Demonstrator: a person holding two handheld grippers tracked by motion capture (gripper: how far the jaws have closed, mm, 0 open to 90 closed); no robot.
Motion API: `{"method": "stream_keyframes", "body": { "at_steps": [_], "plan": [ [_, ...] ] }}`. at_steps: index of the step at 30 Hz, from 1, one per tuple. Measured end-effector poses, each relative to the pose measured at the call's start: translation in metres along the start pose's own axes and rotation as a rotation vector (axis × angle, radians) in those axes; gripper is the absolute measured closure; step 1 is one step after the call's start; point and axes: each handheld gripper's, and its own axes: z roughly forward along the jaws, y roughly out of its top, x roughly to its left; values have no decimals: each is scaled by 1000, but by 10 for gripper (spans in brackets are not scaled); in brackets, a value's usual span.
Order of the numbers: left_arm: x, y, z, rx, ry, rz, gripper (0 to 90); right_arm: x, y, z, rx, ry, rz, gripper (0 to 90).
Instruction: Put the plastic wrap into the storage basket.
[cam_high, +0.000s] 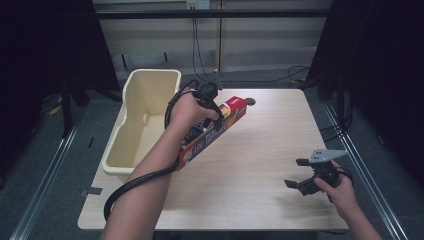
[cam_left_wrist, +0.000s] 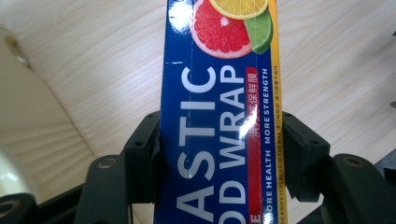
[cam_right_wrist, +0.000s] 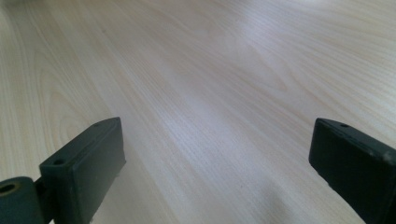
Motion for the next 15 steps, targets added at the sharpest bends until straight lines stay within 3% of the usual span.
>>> {"method": "stream_keyframes", "body": {
  "at_steps": [15],
  "plan": [
    [16, -5, -33, 1, 21, -65, 406, 2, 1, -1, -1, 2, -13, 33]
  ]
}}
